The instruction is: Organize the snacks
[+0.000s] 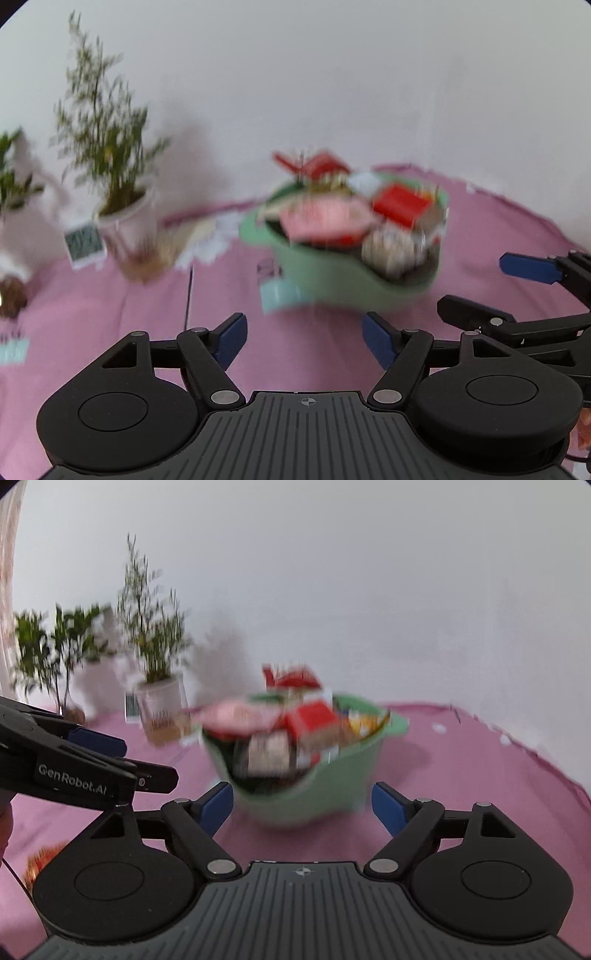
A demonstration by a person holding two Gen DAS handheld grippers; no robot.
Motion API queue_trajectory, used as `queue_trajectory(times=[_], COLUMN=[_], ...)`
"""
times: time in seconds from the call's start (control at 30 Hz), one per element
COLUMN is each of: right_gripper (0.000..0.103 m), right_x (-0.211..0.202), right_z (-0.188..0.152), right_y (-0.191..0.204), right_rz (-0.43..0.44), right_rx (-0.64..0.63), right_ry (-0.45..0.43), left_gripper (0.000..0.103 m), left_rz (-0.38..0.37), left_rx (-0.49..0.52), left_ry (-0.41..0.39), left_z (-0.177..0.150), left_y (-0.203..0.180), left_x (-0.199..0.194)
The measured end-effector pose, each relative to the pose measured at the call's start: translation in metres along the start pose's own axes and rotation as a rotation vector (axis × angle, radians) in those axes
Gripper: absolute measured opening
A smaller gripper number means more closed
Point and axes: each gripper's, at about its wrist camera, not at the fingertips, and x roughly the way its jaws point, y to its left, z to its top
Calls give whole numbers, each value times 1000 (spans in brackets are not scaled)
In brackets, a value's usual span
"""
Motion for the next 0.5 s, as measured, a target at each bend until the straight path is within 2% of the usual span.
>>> queue_trajectory(times=[0.23,0.5], right_gripper=[86,87], right_x=[2,-1], right_z=[-15,-16], right_y=[5,10], right_rz=[-37,-38], right_rx=[-18,-34], right_ry=[55,58], left_gripper=[103,103], left_rz=[30,41], left_rx=[-5,-5], left_ry=[47,45], left_z=[-30,-39], left_y=[-6,-7], left_x=[2,-1])
